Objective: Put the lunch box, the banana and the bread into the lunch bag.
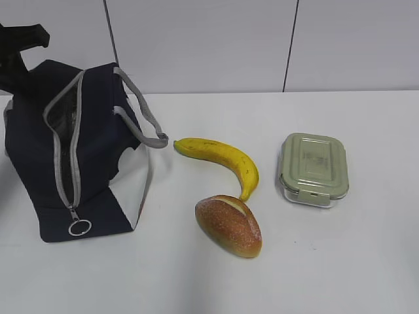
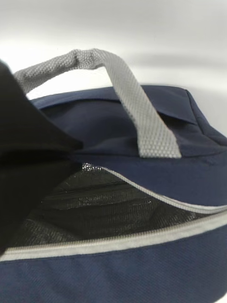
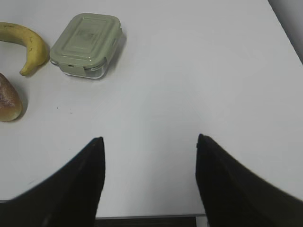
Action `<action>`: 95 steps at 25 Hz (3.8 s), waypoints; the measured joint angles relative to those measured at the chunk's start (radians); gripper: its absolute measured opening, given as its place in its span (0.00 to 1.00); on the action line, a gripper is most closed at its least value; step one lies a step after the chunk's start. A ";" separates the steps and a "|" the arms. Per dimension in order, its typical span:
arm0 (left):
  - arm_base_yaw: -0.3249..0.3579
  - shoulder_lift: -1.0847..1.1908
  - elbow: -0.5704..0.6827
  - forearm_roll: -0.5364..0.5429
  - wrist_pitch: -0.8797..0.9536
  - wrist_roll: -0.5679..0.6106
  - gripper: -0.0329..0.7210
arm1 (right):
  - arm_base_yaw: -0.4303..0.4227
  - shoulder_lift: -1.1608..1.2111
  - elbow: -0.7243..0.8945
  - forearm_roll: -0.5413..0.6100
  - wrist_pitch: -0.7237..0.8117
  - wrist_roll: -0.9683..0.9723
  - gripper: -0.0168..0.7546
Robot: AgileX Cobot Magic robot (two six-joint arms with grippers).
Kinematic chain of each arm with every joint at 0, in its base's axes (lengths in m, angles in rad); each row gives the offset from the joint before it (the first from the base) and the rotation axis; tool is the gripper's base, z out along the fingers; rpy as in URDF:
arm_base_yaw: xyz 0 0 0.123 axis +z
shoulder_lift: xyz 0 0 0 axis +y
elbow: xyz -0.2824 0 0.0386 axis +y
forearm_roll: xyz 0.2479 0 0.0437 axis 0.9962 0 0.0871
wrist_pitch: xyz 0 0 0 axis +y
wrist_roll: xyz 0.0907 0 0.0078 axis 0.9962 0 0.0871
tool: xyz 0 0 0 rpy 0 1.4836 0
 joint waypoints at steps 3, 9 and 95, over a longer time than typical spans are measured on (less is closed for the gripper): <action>-0.001 0.000 0.000 -0.001 0.001 0.004 0.04 | 0.000 0.000 0.000 0.000 0.000 0.000 0.61; -0.026 0.000 0.000 -0.022 0.003 0.046 0.04 | 0.000 0.000 0.000 0.000 0.000 0.000 0.61; -0.035 0.000 0.000 -0.094 0.035 0.081 0.04 | -0.253 2.041 -0.643 1.114 -0.150 -0.987 0.77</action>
